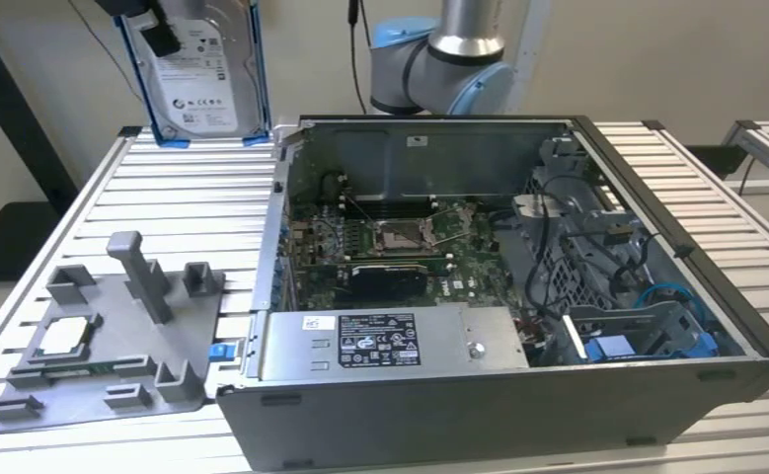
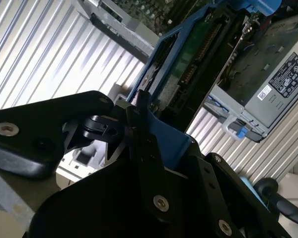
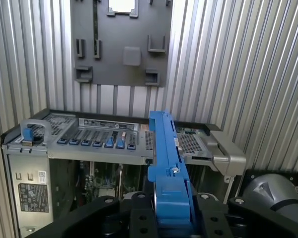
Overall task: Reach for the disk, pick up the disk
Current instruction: 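Pick up the disk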
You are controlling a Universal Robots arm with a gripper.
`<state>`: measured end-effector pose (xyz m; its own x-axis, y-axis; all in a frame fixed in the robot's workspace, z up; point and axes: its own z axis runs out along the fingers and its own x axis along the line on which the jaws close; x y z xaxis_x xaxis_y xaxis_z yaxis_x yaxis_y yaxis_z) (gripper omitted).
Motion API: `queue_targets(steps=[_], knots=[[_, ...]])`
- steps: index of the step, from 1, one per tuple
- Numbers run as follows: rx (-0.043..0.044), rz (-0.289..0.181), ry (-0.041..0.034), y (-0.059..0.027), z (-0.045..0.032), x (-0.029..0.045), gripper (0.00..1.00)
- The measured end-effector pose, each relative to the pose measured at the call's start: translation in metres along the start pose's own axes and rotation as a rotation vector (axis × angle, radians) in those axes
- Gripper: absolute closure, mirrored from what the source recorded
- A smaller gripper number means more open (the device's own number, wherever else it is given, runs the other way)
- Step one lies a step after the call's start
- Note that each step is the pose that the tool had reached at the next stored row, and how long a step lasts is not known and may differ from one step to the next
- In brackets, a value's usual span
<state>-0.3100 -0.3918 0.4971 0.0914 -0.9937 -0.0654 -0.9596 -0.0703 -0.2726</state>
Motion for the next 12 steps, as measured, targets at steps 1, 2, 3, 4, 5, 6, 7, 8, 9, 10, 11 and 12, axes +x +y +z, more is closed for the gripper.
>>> queue_targets(steps=[1, 2, 3, 4, 5, 6, 7, 8, 9, 10, 11, 12], knots=[[-0.0003, 0.0, 0.0001, -0.0027, 0.0007, 0.0002, 1.0], [-0.0004, 0.0, 0.0, -0.0053, 0.0015, 0.0005, 1.0], [-0.0006, 0.0, 0.0, -0.0079, 0.0022, 0.0007, 1.0], [-0.0008, 0.0, 0.0, -0.0108, 0.003, 0.001, 1.0], [-0.0009, 0.0, -0.0001, -0.0133, 0.0037, 0.0013, 1.0], [-0.0011, 0.0, -0.0001, -0.0159, 0.0044, 0.0015, 1.0], [-0.0014, 0.0, 0.0, -0.0187, 0.0052, 0.0018, 1.0], [-0.0016, 0.0, -0.0001, -0.0216, 0.006, 0.0021, 1.0], [-0.0018, 0.0, -0.0001, -0.0242, 0.0067, 0.0023, 1.0], [-0.0021, 0.0, -0.0001, -0.0275, 0.0076, 0.0026, 1.0], [-0.0023, 0.0, -0.0001, -0.0305, 0.0085, 0.0029, 1.0], [-0.0025, 0.0, -0.0002, -0.0336, 0.0094, 0.0032, 1.0]])
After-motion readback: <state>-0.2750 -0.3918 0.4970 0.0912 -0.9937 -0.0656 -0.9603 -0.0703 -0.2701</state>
